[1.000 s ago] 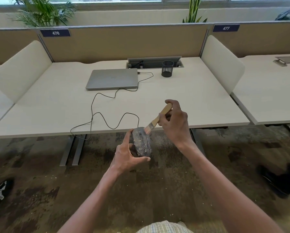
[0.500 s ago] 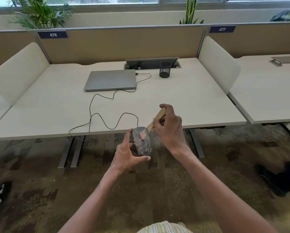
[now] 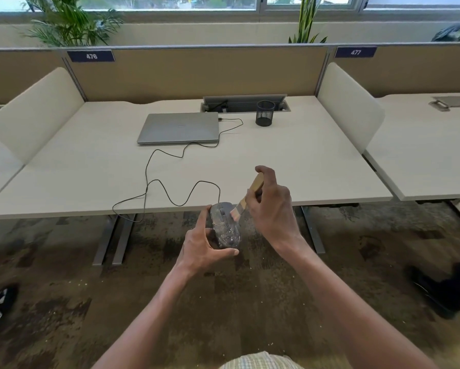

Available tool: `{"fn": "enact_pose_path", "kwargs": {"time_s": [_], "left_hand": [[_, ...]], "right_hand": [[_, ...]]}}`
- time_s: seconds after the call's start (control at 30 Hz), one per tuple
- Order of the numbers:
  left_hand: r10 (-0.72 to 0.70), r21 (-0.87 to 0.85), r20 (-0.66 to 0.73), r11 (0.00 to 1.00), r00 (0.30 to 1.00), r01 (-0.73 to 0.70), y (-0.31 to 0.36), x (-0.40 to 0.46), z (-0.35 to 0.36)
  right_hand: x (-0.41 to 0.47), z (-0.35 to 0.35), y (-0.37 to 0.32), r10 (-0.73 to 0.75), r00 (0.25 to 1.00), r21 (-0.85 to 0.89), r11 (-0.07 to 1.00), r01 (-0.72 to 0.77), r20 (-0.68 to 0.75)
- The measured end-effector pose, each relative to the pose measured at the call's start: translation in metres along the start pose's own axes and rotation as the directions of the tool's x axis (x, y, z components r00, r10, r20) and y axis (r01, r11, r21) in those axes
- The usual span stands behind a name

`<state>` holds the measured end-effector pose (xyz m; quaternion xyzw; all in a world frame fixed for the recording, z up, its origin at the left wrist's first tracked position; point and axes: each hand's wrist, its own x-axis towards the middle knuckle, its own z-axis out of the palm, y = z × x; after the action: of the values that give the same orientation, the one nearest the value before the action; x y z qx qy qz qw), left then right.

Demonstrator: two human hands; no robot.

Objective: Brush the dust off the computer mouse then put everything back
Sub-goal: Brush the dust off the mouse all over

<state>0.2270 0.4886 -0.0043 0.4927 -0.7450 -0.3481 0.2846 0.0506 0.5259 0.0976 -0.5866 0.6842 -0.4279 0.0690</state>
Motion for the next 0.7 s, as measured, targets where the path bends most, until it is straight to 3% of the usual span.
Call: {"fn": "enact_pose_path", "kwargs": {"time_s": [0.5, 0.7], "left_hand": [[-0.013, -0.049, 0.020, 0.999, 1.000, 0.013, -0.005, 0.000, -0.001], [-0.017, -0.022, -0.002, 1.000, 1.000, 0.017, -0.001, 0.000, -0.002]], "right_hand": [[0.004, 0.000, 0.020, 0.102, 0.995, 0.129, 0.987, -0.100, -0.011], [0.002, -0.004, 0.019, 0.002, 1.000, 0.114, 0.993, 0.001, -0.030]]}}
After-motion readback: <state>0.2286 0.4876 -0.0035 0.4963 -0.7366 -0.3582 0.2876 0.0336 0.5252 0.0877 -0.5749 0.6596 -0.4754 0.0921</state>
